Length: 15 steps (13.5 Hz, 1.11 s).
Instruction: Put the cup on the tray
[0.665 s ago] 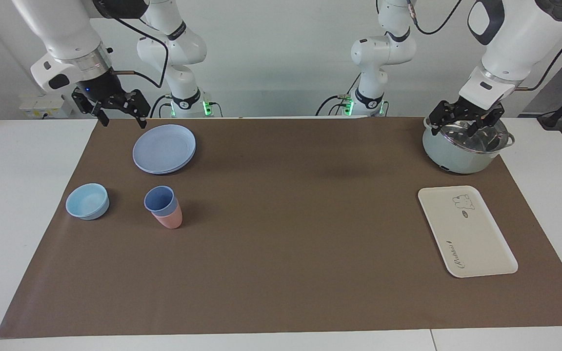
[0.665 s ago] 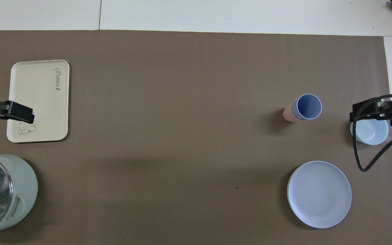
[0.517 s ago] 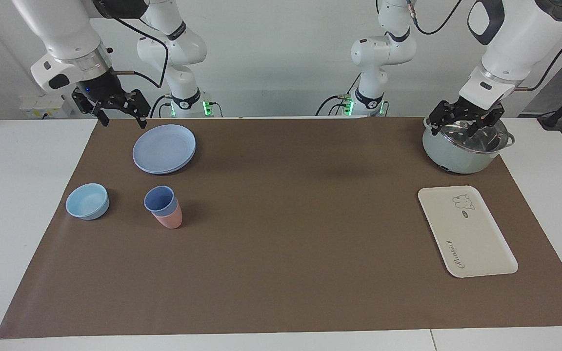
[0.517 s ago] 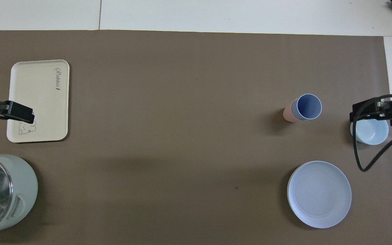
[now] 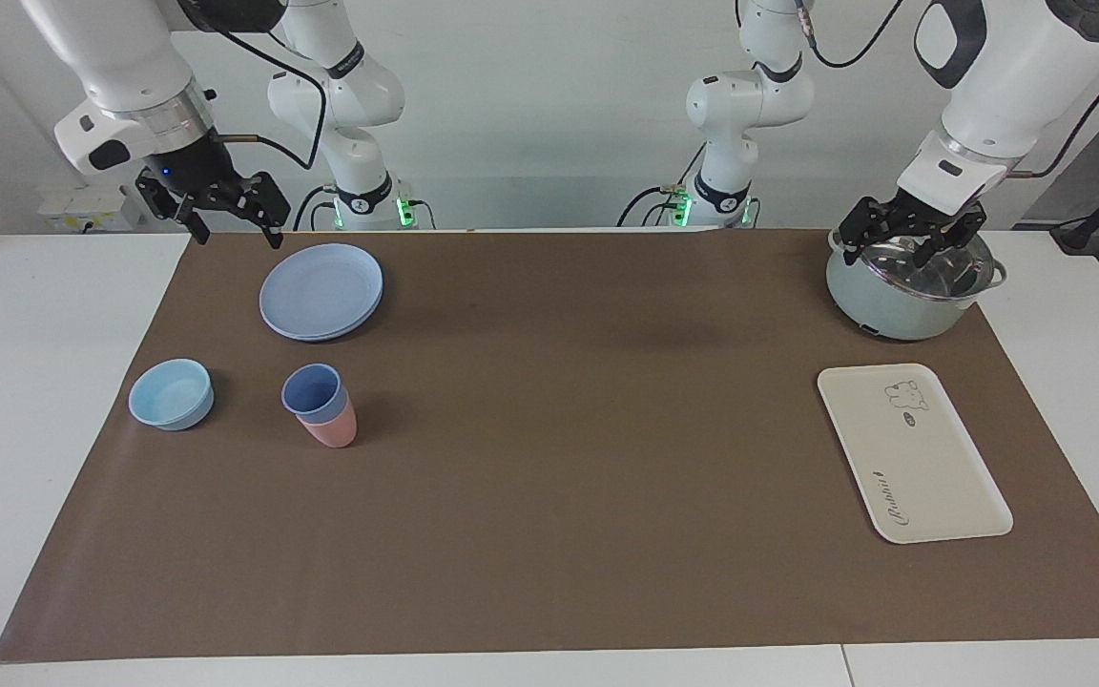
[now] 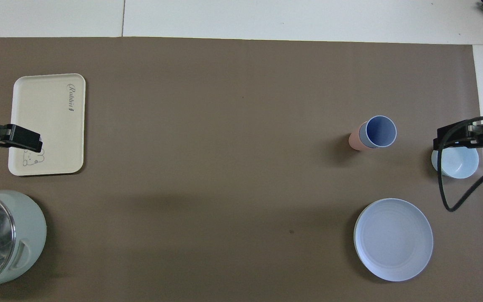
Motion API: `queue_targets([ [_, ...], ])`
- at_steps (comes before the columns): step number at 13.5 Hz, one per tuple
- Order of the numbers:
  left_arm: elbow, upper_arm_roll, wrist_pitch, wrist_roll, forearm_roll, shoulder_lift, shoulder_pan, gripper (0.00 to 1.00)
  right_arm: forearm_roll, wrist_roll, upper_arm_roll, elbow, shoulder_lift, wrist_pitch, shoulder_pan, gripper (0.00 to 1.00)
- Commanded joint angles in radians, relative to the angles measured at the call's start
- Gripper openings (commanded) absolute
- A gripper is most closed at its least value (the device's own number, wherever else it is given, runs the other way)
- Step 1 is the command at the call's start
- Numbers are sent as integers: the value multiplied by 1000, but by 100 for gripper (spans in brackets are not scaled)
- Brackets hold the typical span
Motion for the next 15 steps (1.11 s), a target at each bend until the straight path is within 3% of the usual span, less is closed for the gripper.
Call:
queue_targets([
  [1, -34, -2, 8, 4, -8, -30, 10, 100, 26, 22, -1, -25, -20, 42, -22, 97],
  [6, -34, -2, 10, 4, -10, -30, 10, 100, 40, 366, -5, -7, 52, 126, -58, 96],
  [10, -34, -2, 10, 4, -8, -30, 10, 100, 147, 576, -5, 5, 156, 184, -130, 96],
  [15, -34, -2, 10, 4, -10, -30, 10, 100, 311, 699, -7, 21, 320, 221, -173, 96],
])
